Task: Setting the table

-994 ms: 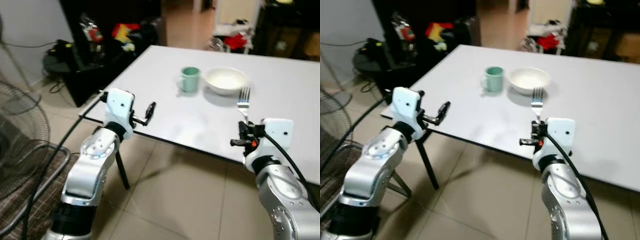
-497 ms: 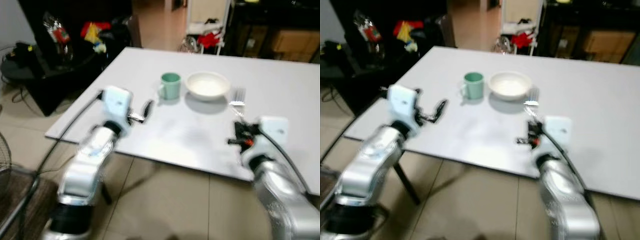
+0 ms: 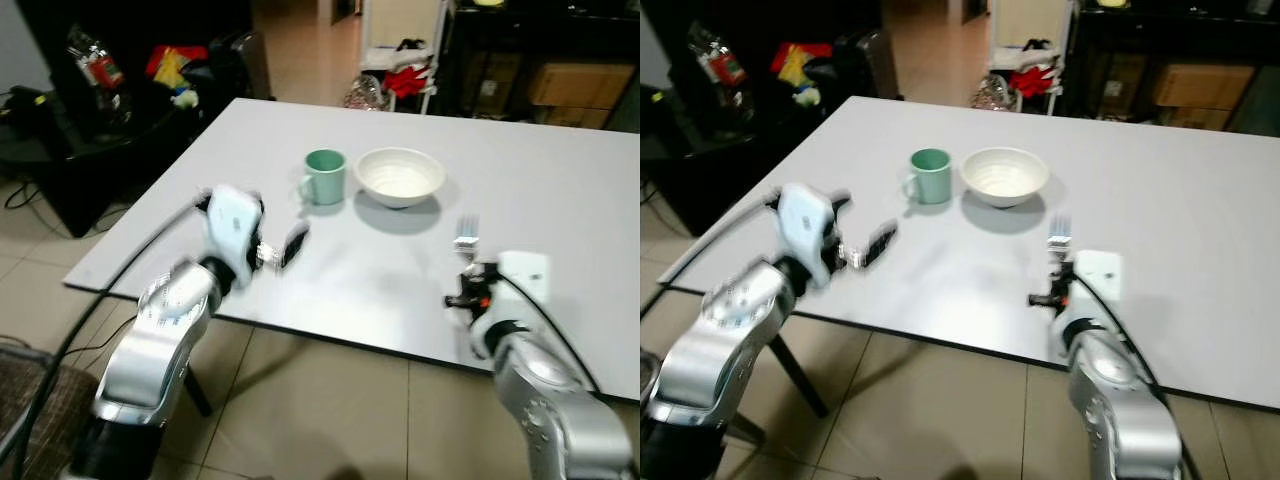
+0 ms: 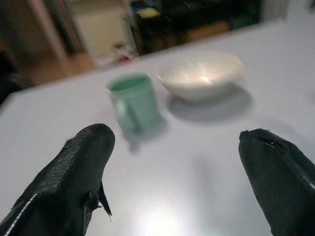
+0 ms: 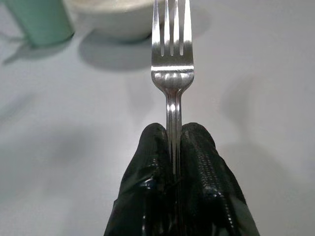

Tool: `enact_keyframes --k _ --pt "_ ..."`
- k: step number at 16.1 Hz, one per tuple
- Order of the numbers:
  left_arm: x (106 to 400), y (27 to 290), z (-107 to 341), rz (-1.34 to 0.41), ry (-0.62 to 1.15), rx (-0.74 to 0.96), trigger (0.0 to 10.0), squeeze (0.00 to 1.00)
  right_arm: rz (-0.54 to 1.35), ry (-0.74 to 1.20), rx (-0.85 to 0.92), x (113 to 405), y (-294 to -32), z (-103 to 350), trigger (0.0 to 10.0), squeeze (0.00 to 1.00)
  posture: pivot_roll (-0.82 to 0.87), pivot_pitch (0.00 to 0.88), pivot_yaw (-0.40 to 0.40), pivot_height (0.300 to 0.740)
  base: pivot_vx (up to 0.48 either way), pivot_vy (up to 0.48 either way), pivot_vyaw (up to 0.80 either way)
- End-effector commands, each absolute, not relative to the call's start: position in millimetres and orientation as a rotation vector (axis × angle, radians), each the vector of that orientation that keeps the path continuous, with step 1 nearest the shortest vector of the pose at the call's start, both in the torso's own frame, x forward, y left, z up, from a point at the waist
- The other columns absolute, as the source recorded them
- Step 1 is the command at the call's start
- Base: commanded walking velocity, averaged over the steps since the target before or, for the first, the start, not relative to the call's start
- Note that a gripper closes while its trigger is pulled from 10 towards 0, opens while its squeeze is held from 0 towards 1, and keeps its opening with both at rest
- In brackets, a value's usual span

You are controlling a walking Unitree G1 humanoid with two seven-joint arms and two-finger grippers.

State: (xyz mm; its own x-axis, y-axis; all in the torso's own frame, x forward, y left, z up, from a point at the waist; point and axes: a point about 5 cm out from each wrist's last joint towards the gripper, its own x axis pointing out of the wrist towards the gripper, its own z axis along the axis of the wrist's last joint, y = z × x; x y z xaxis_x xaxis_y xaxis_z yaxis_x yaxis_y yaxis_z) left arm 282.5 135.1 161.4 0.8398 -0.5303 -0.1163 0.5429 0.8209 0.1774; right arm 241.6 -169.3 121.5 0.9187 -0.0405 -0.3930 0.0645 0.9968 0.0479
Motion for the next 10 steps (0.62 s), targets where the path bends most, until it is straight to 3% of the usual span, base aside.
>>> enact_keyframes --k 1,10 --pt "279 131 164 -0.662 0.067 0.221 10.0 0.0 -0.053 0.431 0.079 247 -169 119 10.0 0.0 0.01 0.0 0.041 0.74 0.0 0.0 0.0" --pt "267 129 164 -0.907 0.15 0.262 10.0 0.0 -0.077 0.581 0.103 298 -173 102 10.0 0.0 0.02 0.0 0.046 0.74 0.0 0.0 0.0"
